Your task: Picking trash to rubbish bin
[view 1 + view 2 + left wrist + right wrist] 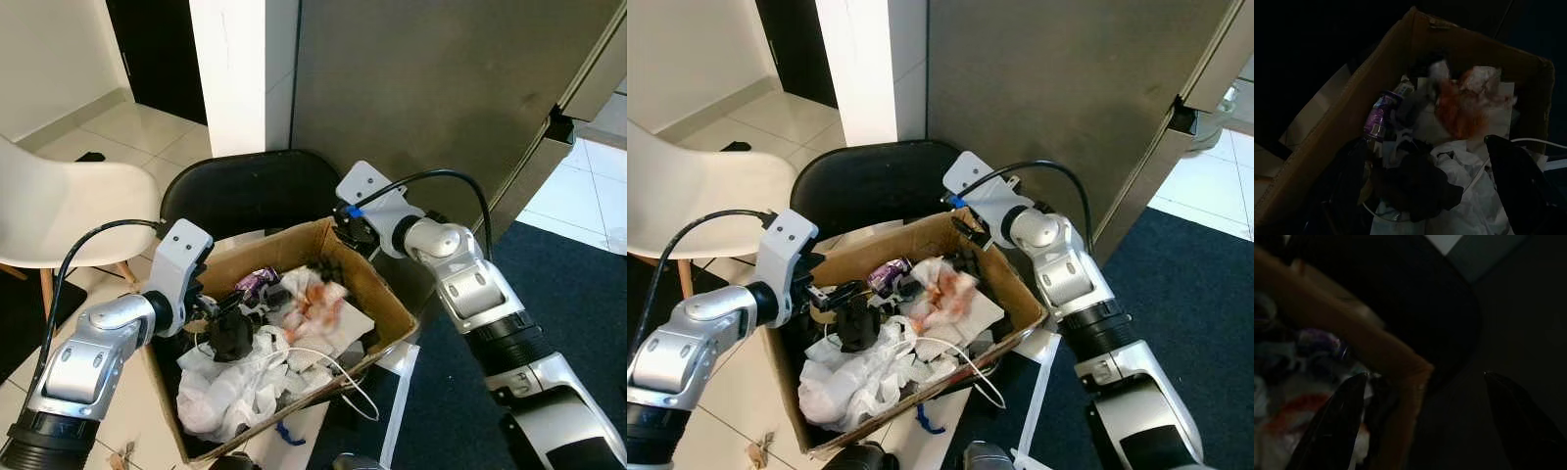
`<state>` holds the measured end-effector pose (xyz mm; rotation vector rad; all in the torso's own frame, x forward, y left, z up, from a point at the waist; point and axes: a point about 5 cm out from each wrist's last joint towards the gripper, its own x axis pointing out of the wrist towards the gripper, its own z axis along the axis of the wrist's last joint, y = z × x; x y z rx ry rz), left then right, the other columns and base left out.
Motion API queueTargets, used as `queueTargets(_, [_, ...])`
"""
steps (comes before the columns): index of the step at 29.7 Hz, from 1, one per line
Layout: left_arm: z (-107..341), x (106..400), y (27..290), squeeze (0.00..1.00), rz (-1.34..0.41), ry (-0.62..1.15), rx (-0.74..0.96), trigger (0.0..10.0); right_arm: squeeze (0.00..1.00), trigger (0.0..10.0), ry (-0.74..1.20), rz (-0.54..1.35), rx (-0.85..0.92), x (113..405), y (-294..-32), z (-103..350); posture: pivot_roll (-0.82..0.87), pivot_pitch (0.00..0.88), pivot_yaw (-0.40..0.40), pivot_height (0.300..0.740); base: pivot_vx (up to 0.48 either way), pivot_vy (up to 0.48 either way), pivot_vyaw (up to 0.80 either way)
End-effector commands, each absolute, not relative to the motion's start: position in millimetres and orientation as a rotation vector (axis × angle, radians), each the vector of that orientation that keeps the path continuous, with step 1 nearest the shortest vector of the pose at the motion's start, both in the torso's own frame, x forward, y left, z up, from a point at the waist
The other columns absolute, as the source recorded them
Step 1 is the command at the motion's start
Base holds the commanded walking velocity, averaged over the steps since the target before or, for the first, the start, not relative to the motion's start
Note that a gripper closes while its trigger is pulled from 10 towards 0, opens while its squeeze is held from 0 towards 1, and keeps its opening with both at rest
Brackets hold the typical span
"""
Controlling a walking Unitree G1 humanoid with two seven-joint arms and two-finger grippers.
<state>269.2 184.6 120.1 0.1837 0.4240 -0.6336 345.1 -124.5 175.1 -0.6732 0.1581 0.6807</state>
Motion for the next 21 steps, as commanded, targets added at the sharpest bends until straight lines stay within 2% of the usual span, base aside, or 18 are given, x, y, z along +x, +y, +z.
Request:
queueTargets(1, [123, 270, 181, 0.0, -0.645, 0.42, 0.204, 10.0, 0.0, 10.0, 0.183, 0.729, -0.605, 340, -125, 176, -0.03, 0.0, -0.045, 0.74, 0.0, 0.0, 0.0])
queueTargets(4, [123, 271, 180, 0.0, -0.645, 0.418, 0.205, 10.0, 0.0, 10.0, 0.194, 0.735, -0.516, 340, -126, 179, -0.03, 0.0, -0.045, 0.74, 0.0, 0.0, 0.0])
queueTargets(6, [126, 274, 179, 0.0, -0.63, 0.38, 0.225, 10.0, 0.0, 10.0, 0.109, 0.733, -0.324, 341, -126, 195, -0.03, 0.0, -0.051, 0.74, 0.0, 0.0, 0.0])
queueTargets(10, [127, 276, 178, 0.0, -0.621, 0.362, 0.234, 10.0, 0.0, 10.0, 0.072, 0.738, -0.273, 340, -126, 200, -0.03, 0.0, -0.051, 0.74, 0.0, 0.0, 0.0])
queueTargets(13, [143, 290, 162, 0.0, -0.575, 0.194, 0.181, 10.0, 0.0, 10.0, -0.061, 0.653, -0.096, 338, -135, 207, -0.04, 0.0, -0.054, 0.74, 0.0, 0.0, 0.0])
queueTargets(17, [152, 296, 143, 0.0, -0.578, 0.109, 0.112, 10.0, 0.0, 10.0, -0.051, 0.645, -0.031, 336, -144, 202, -0.04, 0.0, -0.053, 0.74, 0.0, 0.0, 0.0])
queueTargets(21, [151, 301, 133, 0.0, -0.558, 0.11, 0.093, 10.0, 0.0, 10.0, -0.037, 0.635, -0.012, 337, -145, 197, -0.04, 0.0, -0.052, 0.74, 0.0, 0.0, 0.0])
